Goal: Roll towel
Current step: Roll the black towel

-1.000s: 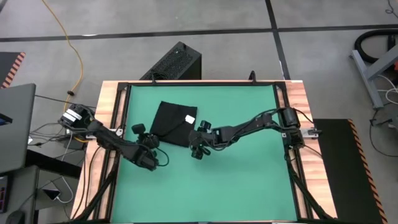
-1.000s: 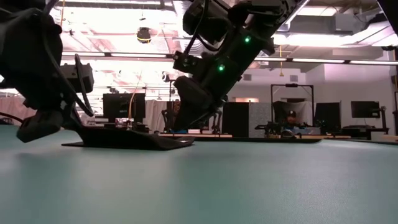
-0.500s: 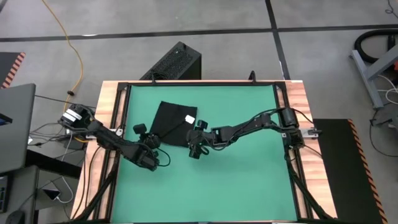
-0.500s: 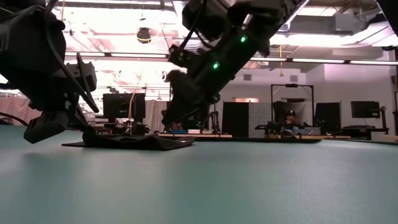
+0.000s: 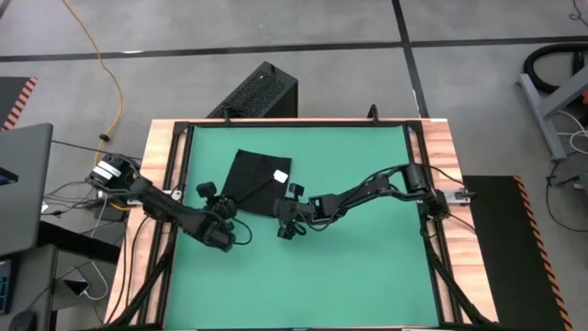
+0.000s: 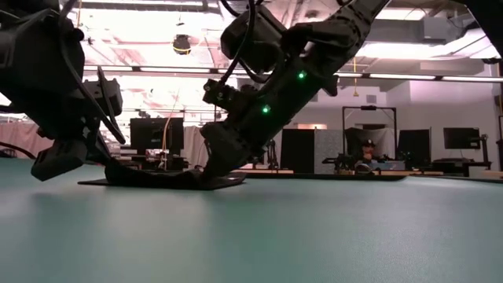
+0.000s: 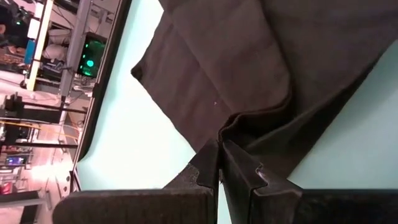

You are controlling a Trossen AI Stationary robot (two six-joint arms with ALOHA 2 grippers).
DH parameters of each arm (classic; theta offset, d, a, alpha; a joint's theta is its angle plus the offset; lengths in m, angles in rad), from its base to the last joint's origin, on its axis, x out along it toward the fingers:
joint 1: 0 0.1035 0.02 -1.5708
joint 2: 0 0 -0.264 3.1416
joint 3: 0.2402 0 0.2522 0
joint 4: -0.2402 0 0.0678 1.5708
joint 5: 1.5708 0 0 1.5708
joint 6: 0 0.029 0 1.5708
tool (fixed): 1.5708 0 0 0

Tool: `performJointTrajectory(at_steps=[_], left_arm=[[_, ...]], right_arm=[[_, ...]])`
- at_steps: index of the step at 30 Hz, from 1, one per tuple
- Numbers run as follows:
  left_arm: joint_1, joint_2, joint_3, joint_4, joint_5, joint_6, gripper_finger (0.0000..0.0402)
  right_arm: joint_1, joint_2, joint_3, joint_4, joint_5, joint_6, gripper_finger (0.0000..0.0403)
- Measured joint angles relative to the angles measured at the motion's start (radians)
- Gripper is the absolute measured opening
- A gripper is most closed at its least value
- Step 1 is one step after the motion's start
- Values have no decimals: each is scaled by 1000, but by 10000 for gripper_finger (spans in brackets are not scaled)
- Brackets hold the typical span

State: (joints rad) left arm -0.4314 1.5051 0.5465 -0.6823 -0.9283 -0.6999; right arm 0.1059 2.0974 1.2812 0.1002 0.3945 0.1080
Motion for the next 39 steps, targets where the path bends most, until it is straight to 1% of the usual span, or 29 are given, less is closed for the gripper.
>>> performJointTrajectory(at_steps=[5, 9, 17, 24, 29, 34, 39], left_arm=[[25, 0, 0, 0, -2, 5, 0], [37, 0, 0, 1, -1, 12, 0], [40, 0, 0, 29, 5, 25, 0], [41, 0, 0, 46, 3, 54, 0], [46, -4, 1, 13, -47, 94, 0], [76, -9, 1, -67, -53, 78, 0], [98, -9, 1, -90, -54, 119, 0]], right_arm=[[-1, -2, 0, 2, 0, 5, 70], [-2, -2, 0, 1, 0, 10, 56], [0, 16, 0, 8, -19, 26, 48], [0, 17, 0, -24, -29, 34, 41], [0, 17, 1, -46, -30, 54, 33], [5, 17, 2, -57, -31, 60, 22], [5, 17, 2, -66, -33, 60, 18]])
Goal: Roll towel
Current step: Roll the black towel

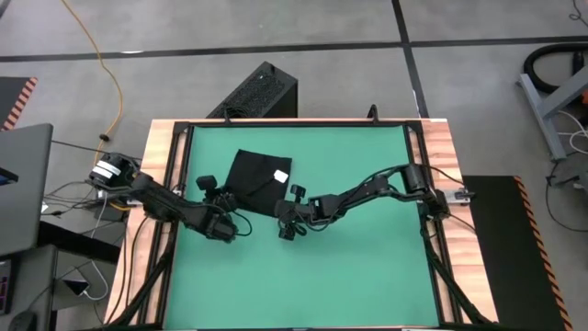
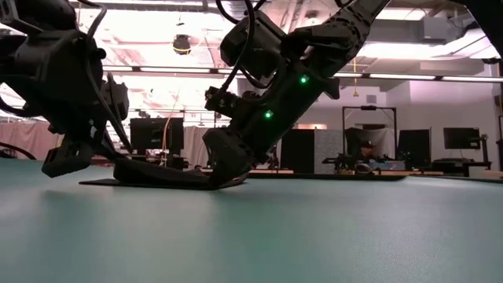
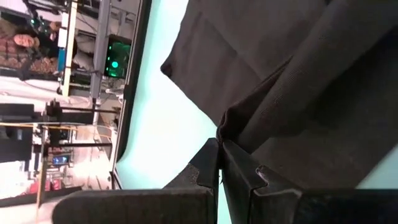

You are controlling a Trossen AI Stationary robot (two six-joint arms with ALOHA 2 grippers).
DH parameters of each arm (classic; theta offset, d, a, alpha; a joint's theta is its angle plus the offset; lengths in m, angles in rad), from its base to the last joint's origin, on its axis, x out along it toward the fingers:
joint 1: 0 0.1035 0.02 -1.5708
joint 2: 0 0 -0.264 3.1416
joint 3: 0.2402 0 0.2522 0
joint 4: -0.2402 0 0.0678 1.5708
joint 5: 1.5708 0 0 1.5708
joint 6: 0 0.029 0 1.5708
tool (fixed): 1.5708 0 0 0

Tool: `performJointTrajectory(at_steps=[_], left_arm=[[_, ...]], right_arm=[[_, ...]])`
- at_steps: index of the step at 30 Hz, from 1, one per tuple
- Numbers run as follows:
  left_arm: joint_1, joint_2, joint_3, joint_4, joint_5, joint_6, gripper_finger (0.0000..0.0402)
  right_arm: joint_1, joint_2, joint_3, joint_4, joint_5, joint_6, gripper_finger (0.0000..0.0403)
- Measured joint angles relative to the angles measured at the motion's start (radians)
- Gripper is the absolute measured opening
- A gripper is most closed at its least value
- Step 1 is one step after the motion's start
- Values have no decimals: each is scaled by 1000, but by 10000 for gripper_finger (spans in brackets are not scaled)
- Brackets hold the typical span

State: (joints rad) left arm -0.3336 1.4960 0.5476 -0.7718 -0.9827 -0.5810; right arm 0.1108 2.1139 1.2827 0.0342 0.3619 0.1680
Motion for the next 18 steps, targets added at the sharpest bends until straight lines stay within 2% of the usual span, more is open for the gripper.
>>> performJointTrajectory(at_steps=[3, 7, 10, 18], left_arm=[[4, 0, 0, 2, 6, -6, 0], [4, 0, -10, 2, 96, -7, 0], [4, 0, -23, 2, 124, -24, 4], [5, -4, -4, -39, 154, -50, 57]], right_arm=[[0, 0, 0, -1, -8, 0, 19], [0, 0, 0, -2, -16, 7, 19], [0, 0, 0, -3, -17, 8, 19], [5, 0, 0, -3, -20, 8, 19]])
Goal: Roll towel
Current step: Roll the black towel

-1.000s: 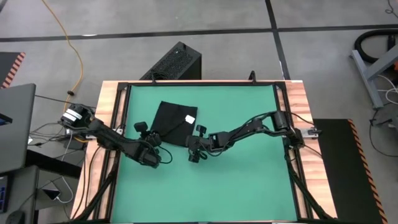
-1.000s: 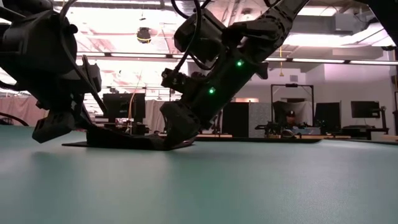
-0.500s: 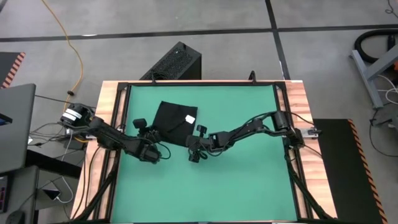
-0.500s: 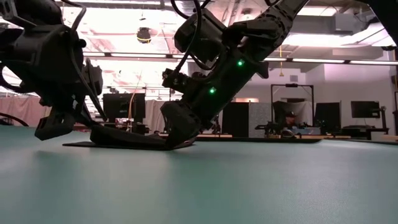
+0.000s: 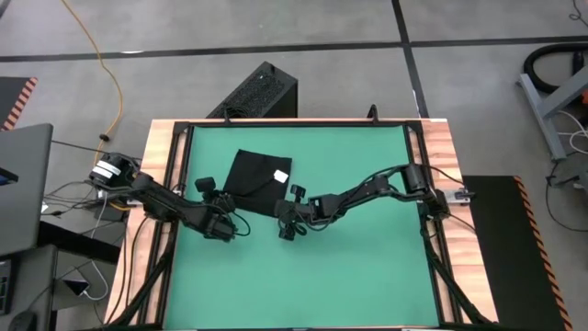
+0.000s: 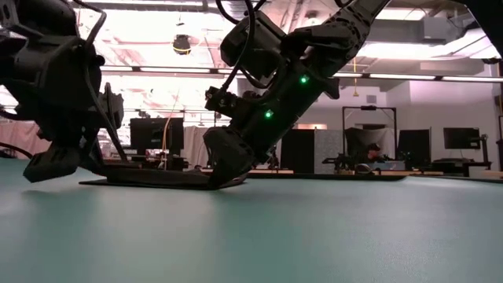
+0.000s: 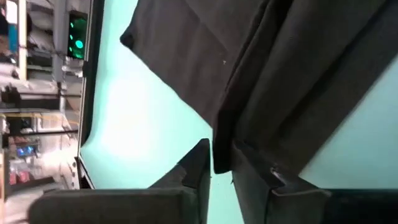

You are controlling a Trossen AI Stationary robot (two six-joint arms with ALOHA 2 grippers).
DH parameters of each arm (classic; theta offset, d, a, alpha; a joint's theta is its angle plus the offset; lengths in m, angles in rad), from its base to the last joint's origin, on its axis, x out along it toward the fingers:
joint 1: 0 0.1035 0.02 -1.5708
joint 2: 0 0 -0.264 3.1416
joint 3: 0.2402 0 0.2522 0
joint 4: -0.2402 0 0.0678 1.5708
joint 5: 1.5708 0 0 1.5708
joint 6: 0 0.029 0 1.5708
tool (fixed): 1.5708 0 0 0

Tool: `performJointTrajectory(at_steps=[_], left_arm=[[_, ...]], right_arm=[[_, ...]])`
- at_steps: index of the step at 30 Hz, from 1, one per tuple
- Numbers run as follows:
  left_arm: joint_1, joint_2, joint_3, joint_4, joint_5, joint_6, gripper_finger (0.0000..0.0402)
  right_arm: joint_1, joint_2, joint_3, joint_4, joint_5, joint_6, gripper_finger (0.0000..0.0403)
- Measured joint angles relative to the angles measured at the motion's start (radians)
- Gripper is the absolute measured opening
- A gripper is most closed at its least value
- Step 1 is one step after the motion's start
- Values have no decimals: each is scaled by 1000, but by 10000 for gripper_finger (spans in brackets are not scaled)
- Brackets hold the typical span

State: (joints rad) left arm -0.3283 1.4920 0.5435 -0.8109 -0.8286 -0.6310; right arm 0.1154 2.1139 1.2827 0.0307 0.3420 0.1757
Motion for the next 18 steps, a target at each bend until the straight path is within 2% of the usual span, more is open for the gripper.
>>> performJointTrajectory(at_steps=[6, 12, 16, 18], left_arm=[[-10, -104, 61, -124, -39, -64, 69], [31, -200, 61, -129, 35, -66, 70], [60, -238, 65, -160, -43, -169, 70], [56, -280, 63, -89, -66, -182, 70]], right_arm=[[1, 0, 0, -1, -1, 0, 20], [2, 0, 0, -1, -2, 0, 20], [2, 0, -1, -1, -2, -1, 20], [2, 0, -1, 0, -3, 0, 20]])
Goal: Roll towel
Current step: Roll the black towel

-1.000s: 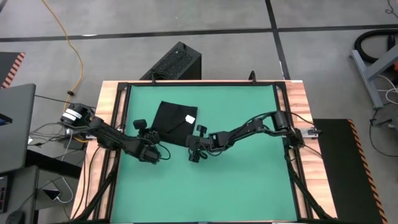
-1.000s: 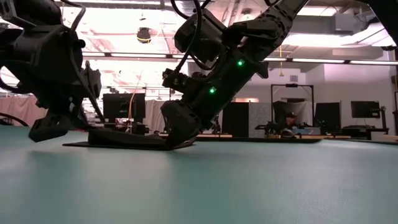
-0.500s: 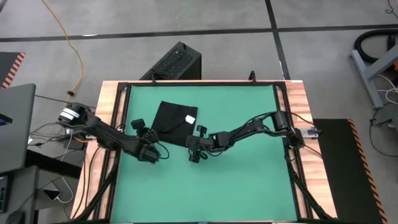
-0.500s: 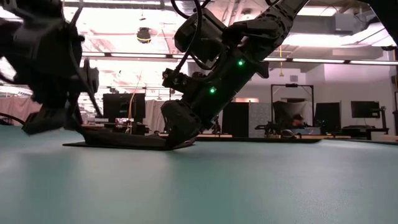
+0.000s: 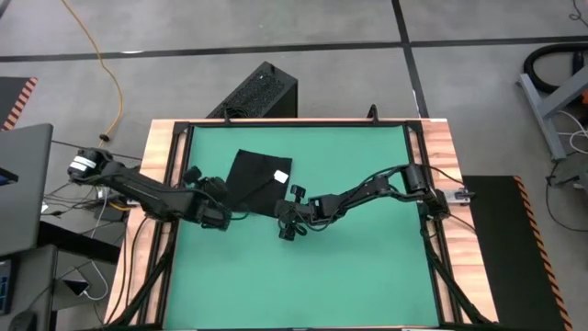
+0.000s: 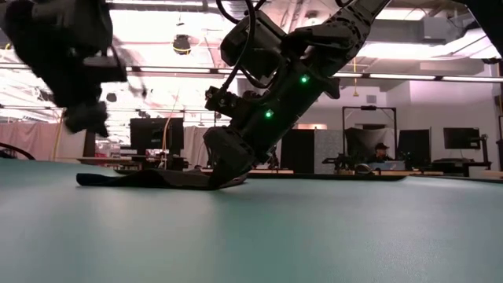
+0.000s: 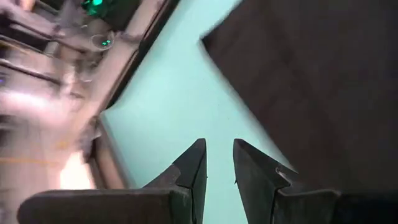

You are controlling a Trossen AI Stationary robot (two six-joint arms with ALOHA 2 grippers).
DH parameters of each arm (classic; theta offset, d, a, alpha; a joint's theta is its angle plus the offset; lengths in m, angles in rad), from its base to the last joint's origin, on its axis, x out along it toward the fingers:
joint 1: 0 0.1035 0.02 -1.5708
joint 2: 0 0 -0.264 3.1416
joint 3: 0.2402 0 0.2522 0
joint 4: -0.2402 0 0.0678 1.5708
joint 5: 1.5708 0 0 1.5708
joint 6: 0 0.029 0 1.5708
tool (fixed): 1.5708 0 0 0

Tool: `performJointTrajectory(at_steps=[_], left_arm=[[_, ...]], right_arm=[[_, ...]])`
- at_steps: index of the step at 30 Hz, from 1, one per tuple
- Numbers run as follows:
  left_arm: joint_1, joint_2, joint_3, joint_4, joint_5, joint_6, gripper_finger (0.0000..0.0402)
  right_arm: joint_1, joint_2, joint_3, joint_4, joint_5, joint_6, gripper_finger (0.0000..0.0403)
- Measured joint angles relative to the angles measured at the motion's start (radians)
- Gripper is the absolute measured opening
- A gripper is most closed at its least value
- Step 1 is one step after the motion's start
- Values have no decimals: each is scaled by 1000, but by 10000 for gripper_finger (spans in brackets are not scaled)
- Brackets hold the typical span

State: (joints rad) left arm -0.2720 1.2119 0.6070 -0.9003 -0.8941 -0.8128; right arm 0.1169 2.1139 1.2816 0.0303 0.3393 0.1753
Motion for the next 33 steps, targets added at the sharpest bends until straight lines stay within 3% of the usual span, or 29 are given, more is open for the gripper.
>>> performJointTrajectory(at_steps=[3, 8, 12, 18, 26, 33], left_arm=[[3, -80, -28, 236, 37, 200, 70], [96, -127, -80, 602, 277, 658, 70], [185, -85, -78, 690, 383, 880, 71], [315, -7, -66, 722, 551, 973, 104], [376, 136, -66, 821, 554, 1032, 167], [375, 236, -66, 859, 532, 1018, 176]], right_arm=[[0, 0, 0, 1, 0, 0, 20], [0, 0, 0, 0, 0, 0, 20], [0, 1, 0, 1, 0, 0, 20], [0, 1, 0, 1, 0, 0, 20], [0, 1, 0, 5, -1, 0, 20], [0, 1, 0, 5, -1, 0, 20]])
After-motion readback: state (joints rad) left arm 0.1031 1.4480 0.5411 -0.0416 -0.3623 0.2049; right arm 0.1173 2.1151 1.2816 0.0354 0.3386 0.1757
